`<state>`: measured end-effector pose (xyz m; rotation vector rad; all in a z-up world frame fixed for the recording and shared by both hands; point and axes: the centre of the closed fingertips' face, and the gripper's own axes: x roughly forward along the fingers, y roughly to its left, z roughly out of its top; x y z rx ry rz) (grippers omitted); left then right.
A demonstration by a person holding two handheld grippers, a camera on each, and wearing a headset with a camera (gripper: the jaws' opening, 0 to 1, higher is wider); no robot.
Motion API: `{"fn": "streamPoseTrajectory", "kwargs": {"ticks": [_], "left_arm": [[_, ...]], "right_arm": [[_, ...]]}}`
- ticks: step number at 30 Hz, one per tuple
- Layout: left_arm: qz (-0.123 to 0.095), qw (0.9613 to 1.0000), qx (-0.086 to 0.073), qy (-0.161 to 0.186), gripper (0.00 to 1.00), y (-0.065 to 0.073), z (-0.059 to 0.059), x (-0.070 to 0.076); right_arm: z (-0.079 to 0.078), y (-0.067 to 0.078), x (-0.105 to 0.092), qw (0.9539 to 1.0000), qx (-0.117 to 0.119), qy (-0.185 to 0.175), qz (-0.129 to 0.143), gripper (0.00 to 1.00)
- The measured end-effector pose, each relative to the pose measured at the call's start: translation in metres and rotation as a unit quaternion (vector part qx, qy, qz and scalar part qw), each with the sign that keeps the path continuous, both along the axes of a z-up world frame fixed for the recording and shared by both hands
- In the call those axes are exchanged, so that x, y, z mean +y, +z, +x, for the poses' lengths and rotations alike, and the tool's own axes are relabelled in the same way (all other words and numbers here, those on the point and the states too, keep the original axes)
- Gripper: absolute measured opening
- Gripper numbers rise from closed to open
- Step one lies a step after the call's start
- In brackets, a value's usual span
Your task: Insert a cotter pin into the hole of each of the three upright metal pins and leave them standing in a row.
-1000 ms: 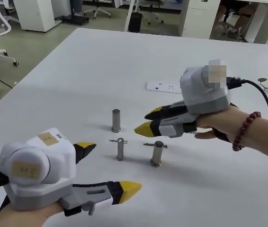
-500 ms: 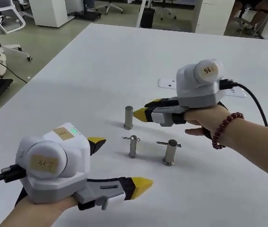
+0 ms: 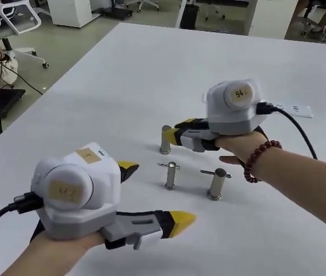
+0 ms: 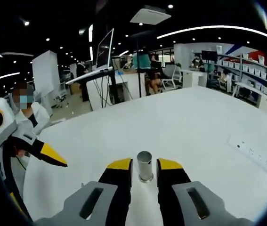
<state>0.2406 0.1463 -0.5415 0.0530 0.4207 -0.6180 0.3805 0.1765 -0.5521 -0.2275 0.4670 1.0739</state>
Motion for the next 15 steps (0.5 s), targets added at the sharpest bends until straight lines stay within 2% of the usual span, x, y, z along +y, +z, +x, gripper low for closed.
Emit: {"fn": "streamPoseTrajectory", "kwargs": {"ticks": [3, 5, 9, 15], "left_arm": [[-0.002, 1.0000, -0.002, 0.002, 0.79, 0.0012, 0.0009, 0.0008], [-0.002, 1.0000, 0.000, 0.003, 0.79, 0.0010, 0.0009, 0.0013], [-0.003, 1.0000, -0.002, 0.004, 0.78, 0.0024, 0.0018, 0.0018], [-0.005, 1.0000, -0.006, 0.005, 0.78, 0.0046, 0.0032, 0.0018]], "right_arm": [[0.0044, -0.0037, 0.0056, 1.0000, 0.004, -0.001, 0.001, 0.15], [0.0077, -0.0061, 0.0065, 1.0000, -0.003, -0.002, -0.006, 0.14], [0.0041, -0.0059, 0.0083, 1.0000, 0.000, 0.002, -0.005, 0.10], [0.0084, -0.0089, 0.0081, 0.9999, -0.005, 0.005, -0.011, 0.09]]}}
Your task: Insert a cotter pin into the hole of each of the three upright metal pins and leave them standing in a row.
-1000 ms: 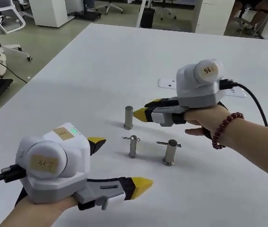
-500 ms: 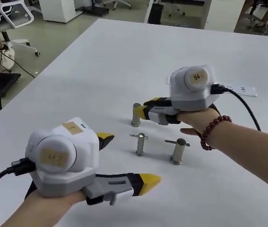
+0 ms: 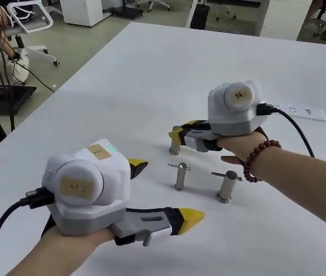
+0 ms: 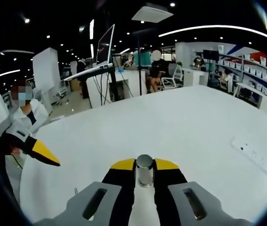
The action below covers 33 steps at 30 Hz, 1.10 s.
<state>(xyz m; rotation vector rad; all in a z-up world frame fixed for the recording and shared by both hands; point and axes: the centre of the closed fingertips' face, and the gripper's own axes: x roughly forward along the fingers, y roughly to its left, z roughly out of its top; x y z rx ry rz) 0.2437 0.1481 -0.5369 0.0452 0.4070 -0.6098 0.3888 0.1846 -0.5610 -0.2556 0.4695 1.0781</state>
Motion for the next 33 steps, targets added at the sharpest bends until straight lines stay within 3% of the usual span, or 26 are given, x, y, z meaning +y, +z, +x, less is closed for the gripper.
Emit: {"fn": "streamPoseTrajectory", "kwargs": {"ticks": [8, 14, 28, 33], "left_arm": [[0.000, 1.0000, -0.003, 0.000, 0.78, 0.002, 0.001, 0.000], [0.000, 1.0000, -0.003, 0.001, 0.79, 0.003, 0.000, 0.000], [-0.007, 0.9998, -0.012, -0.012, 0.83, 0.010, -0.001, -0.009], [-0.011, 0.9997, -0.014, -0.017, 0.87, 0.012, -0.002, -0.012]], "right_arm": [[-0.001, 0.001, -0.001, 0.9999, 0.002, 0.008, -0.008, 0.08], [-0.013, 0.004, -0.008, 0.9997, -0.004, 0.015, -0.017, 0.08], [-0.013, 0.021, -0.056, 0.9997, -0.011, -0.001, -0.021, 0.08], [-0.012, 0.019, -0.076, 0.9996, -0.009, -0.009, -0.024, 0.08]]}}
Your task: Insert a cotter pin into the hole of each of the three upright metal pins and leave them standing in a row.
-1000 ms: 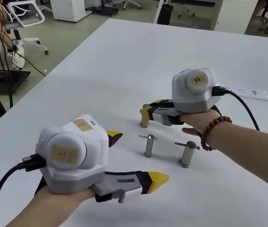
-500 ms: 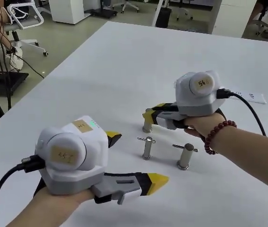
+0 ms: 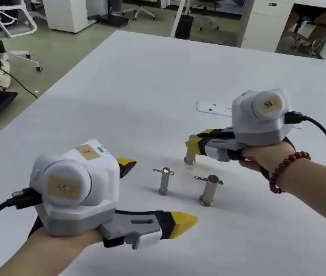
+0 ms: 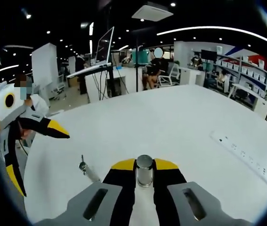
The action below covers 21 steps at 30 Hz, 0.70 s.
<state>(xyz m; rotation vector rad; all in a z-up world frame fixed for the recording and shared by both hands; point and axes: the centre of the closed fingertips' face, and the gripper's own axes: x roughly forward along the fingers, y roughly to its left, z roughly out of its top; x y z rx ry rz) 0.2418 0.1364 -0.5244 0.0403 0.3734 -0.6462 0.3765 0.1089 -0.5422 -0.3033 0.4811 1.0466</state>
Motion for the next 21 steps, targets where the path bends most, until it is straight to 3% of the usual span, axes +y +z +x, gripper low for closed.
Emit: {"fn": "streamPoseTrajectory", "kwargs": {"ticks": [7, 16, 21], "left_arm": [[-0.005, 1.0000, -0.005, -0.005, 0.92, 0.004, 0.000, -0.002], [0.012, 0.9999, -0.001, -0.008, 0.98, 0.000, -0.001, -0.002], [0.009, 0.9999, 0.001, -0.009, 0.99, 0.000, -0.002, -0.002]], "right_arm": [[-0.012, 0.004, -0.028, 0.9996, 0.001, -0.029, -0.001, 0.08], [-0.027, 0.001, -0.065, 0.9979, 0.011, -0.064, -0.005, 0.08], [-0.035, -0.001, -0.081, 0.9968, 0.017, -0.078, -0.005, 0.08]]}}
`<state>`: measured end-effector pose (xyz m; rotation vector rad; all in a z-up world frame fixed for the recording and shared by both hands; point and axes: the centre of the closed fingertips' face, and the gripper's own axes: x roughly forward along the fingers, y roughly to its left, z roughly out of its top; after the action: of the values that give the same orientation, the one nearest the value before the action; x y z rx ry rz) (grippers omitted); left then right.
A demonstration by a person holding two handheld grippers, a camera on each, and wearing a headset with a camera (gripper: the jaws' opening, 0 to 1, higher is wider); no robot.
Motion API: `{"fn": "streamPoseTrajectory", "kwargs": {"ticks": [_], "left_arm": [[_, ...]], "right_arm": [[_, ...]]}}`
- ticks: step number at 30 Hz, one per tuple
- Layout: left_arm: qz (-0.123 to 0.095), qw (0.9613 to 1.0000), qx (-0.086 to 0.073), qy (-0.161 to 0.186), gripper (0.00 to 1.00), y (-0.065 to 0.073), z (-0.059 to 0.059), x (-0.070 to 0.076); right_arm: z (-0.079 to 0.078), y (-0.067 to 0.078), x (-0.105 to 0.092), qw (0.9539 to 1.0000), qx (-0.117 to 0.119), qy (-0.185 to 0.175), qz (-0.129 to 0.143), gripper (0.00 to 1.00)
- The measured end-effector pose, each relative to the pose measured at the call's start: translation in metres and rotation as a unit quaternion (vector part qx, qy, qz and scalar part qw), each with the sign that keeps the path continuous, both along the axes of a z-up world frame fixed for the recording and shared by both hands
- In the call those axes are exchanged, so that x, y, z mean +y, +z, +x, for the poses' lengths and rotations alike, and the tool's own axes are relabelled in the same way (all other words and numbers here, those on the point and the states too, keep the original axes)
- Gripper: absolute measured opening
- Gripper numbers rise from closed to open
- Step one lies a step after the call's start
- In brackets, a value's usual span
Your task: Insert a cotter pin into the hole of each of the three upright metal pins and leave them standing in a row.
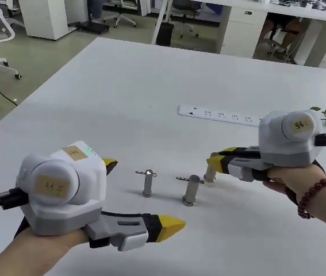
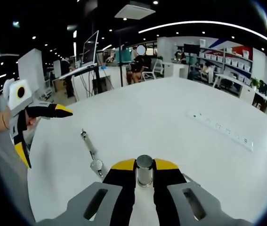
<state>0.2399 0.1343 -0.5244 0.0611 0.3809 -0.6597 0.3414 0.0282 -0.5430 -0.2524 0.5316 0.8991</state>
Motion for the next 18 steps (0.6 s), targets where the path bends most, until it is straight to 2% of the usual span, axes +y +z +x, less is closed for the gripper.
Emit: {"fn": "streamPoseTrajectory", "kwargs": {"ticks": [4, 6, 18], "left_arm": [[-0.007, 0.9999, 0.007, -0.002, 0.98, 0.000, -0.001, -0.001], [-0.011, 0.9999, 0.006, -0.003, 0.98, 0.001, -0.001, -0.002], [0.005, 1.0000, 0.001, -0.007, 0.98, 0.001, -0.002, -0.003]], "right_arm": [[-0.008, -0.001, -0.011, 1.0000, 0.004, -0.009, -0.001, 0.08], [-0.013, -0.002, -0.016, 0.9999, 0.004, -0.010, -0.006, 0.08], [-0.040, -0.010, -0.029, 0.9998, 0.011, -0.011, -0.012, 0.08]]}}
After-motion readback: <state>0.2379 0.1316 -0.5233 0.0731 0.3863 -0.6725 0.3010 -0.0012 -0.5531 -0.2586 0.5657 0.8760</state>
